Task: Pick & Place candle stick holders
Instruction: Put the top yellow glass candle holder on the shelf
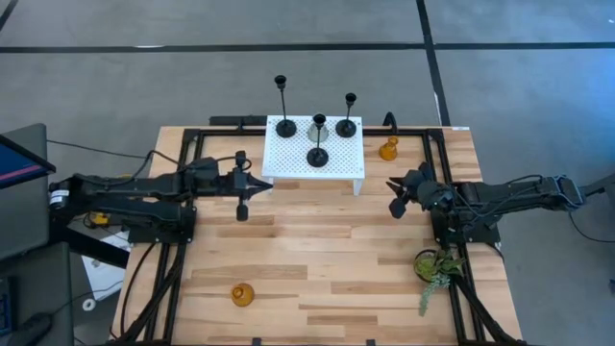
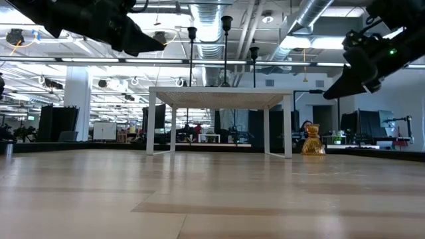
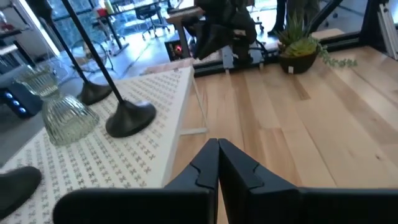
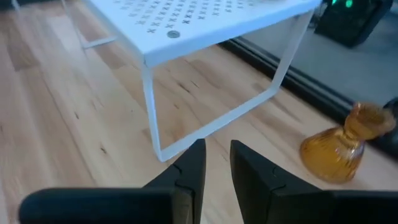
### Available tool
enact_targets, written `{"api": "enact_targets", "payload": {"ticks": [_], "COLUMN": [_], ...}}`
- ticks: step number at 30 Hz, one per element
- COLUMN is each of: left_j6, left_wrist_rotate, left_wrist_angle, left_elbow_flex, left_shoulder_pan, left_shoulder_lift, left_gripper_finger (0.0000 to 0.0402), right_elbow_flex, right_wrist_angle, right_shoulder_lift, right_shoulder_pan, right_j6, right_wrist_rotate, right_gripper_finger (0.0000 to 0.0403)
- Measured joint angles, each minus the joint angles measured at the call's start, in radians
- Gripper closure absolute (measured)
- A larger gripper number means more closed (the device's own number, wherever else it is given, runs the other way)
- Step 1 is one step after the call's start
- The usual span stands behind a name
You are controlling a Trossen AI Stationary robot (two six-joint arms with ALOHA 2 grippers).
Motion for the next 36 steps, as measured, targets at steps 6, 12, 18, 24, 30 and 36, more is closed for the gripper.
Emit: {"api": "enact_targets", "payload": {"ticks": [6, 12, 18, 24, 30, 36], "left_j6": [0.003, 0.040, 0.040, 0.037, 0.030, 0.029], "left_wrist_rotate": [-0.002, -0.066, -0.114, -0.114, -0.103, -0.099], "left_wrist_angle": [-0.005, -0.014, -0.013, -0.014, -0.021, -0.024], "left_elbow_flex": [0.000, -0.005, -0.005, -0.005, -0.005, -0.005], "left_shoulder_pan": [0.006, 0.054, 0.112, 0.123, 0.121, 0.121], "left_shoulder_lift": [-0.011, -0.010, -0.010, -0.010, -0.010, -0.010], "left_gripper_finger": [0.0394, 0.0395, 0.0395, 0.0393, 0.0396, 0.0393], "right_elbow_flex": [0.000, 0.000, 0.000, 0.000, 0.000, 0.000], "right_wrist_angle": [-0.059, -0.137, -0.122, -0.019, 0.135, 0.285], "right_shoulder_lift": [0.000, 0.034, 0.131, 0.254, 0.383, 0.492], "right_shoulder_pan": [-0.002, -0.039, -0.073, -0.142, -0.264, -0.422], "right_j6": [0.191, 0.343, 0.345, 0.345, 0.344, 0.317], "right_wrist_rotate": [0.065, 0.119, 0.079, 0.087, 0.165, 0.103], "right_gripper_finger": [0.0337, 0.0337, 0.0320, 0.0224, 0.0105, 0.0040]}}
